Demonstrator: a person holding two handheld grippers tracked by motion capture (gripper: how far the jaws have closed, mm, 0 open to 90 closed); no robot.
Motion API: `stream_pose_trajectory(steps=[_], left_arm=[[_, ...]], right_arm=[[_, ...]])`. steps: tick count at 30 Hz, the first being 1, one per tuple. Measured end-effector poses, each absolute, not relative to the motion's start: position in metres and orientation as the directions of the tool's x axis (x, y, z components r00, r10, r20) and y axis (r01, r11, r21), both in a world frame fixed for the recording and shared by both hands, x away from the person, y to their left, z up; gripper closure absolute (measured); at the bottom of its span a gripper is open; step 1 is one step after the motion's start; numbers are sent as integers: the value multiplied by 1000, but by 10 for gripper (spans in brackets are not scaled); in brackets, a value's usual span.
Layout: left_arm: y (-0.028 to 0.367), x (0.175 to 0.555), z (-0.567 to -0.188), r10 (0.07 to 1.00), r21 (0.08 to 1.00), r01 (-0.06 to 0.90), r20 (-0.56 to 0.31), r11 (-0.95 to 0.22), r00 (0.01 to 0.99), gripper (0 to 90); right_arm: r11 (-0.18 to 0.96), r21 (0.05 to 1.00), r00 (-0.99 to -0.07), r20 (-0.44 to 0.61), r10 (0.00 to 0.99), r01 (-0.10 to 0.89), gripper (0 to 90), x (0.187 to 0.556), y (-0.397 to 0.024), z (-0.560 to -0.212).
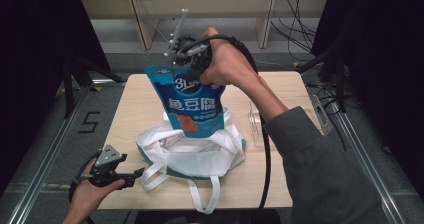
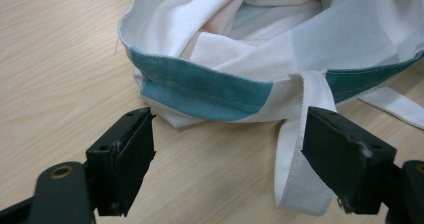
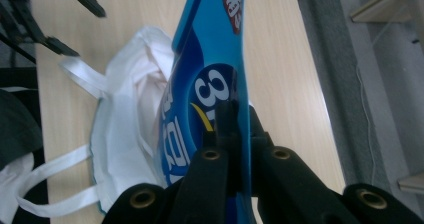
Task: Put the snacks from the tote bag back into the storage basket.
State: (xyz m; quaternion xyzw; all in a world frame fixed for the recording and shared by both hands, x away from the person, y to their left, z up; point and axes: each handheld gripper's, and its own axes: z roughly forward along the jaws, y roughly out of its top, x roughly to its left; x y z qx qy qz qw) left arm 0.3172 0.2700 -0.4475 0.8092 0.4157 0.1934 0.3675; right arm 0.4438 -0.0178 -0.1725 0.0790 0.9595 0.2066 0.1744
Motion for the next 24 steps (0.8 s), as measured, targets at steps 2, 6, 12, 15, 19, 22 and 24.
stream_pose_trajectory(steps=[2, 6, 12, 15, 19, 22, 24], left_arm=[[271, 318, -447, 813, 748, 529, 22, -400, 582, 199], [270, 318, -448, 814, 750, 533, 12, -391, 581, 198], [272, 317, -446, 813, 732, 540, 32, -415, 581, 198], [272, 318, -445, 813, 726, 543, 38, -422, 581, 198], [273, 318, -446, 808, 727, 537, 40, -427, 587, 198], [272, 319, -447, 810, 730, 540, 32, -419, 585, 199], [272, 319, -447, 812, 726, 544, 35, -421, 582, 198]], right_arm=[[905, 418, -925, -304, 228, 85, 900, 446, -27, -171], [902, 417, -917, -307, 255, 111, 900, 451, -47, -169], [905, 400, -899, -328, 291, 146, 900, 455, -73, -166], [889, 412, -886, -312, 343, 199, 900, 455, -86, -165], [888, 408, -875, -326, 357, 210, 900, 458, -107, -163], [885, 402, -866, -325, 379, 236, 900, 459, -123, -163], [881, 398, -858, -326, 396, 255, 900, 460, -131, -163]])
